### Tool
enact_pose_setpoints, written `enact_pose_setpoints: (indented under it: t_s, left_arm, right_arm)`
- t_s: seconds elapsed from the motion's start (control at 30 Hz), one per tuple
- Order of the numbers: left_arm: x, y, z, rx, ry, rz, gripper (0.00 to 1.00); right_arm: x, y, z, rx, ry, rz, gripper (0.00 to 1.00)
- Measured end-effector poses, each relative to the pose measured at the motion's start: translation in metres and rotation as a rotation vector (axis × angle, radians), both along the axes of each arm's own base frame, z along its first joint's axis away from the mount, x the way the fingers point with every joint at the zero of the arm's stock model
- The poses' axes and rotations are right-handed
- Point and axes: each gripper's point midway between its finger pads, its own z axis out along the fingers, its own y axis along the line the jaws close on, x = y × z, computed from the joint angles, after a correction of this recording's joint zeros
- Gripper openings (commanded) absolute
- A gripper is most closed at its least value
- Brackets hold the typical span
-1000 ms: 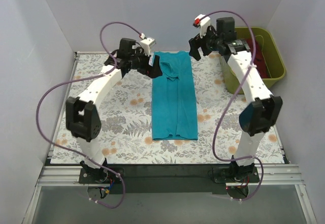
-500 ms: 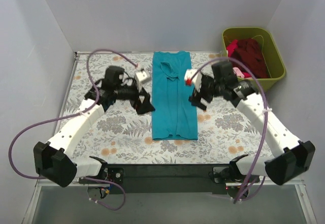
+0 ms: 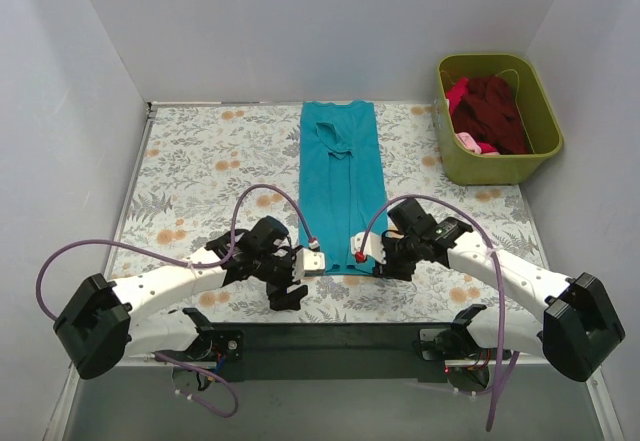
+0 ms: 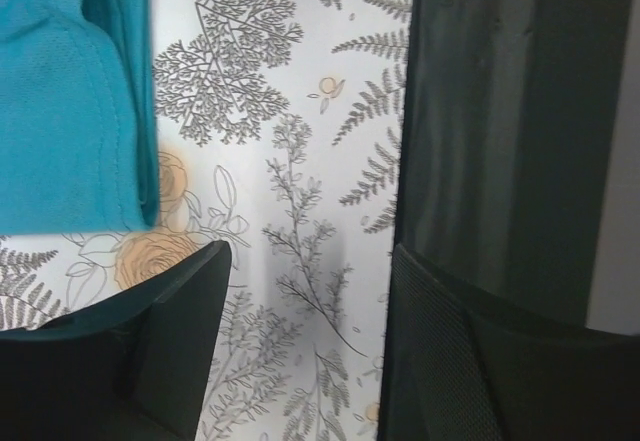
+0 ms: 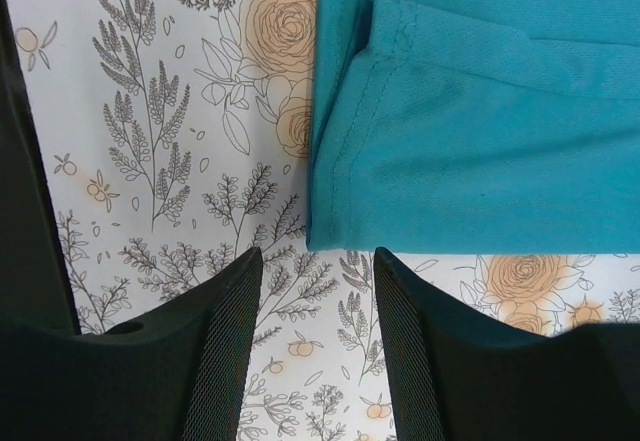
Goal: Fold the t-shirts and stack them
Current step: Fold the tshirt
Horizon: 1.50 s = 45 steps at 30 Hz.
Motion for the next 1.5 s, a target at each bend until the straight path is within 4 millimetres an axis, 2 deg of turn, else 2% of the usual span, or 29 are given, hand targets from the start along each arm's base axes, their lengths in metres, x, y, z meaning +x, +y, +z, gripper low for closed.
enact_pose_setpoints:
  t_s: [0.1, 0.23, 0.4, 0.53, 0.77, 0.93, 1.07, 1.13, 1.17, 1.33, 1.5]
  left_arm:
    - [0.007, -0.001, -0.01, 0.008, -0.039, -0.001, 0.61]
    - [0.013, -0.001, -0.019, 0.013, -0.076, 0.002, 0.58]
    - [0.022, -0.006, -0.019, 0.001, -0.112, 0.013, 0.57]
    - [0.026, -0.008, -0.018, -0.008, -0.132, 0.018, 0.57]
    - [0.027, -0.008, -0.02, -0.012, -0.137, 0.021, 0.56]
    - [0.028, -0.008, -0.023, -0.003, -0.134, 0.025, 0.54]
    - [0.028, -0.007, -0.028, 0.013, -0.122, 0.025, 0.53]
    - [0.027, -0.007, -0.031, 0.02, -0.116, 0.025, 0.52]
    - [0.027, -0.007, -0.032, 0.025, -0.113, 0.026, 0.51]
    - [0.029, -0.007, -0.038, 0.041, -0.106, 0.033, 0.48]
    - [0.036, -0.011, -0.036, 0.024, -0.135, 0.048, 0.4]
  right_arm:
    - [0.0, 0.0, -0.012, -0.009, -0.035, 0.03, 0.54]
    - [0.006, 0.004, -0.019, -0.006, -0.096, 0.061, 0.52]
    - [0.007, 0.006, -0.028, 0.0, -0.139, 0.097, 0.51]
    - [0.009, 0.011, -0.028, 0.012, -0.161, 0.124, 0.5]
    - [0.008, 0.012, -0.043, -0.012, -0.144, 0.153, 0.43]
    - [0.01, 0.014, -0.043, -0.002, -0.162, 0.159, 0.43]
    - [0.01, 0.014, -0.045, -0.002, -0.159, 0.165, 0.29]
    - [0.01, 0.016, -0.045, 0.001, -0.156, 0.172, 0.07]
    - [0.009, 0.016, -0.047, 0.0, -0.15, 0.173, 0.01]
    - [0.012, 0.019, -0.047, 0.001, -0.145, 0.164, 0.01]
    - [0.013, 0.019, -0.047, 0.007, -0.137, 0.155, 0.01]
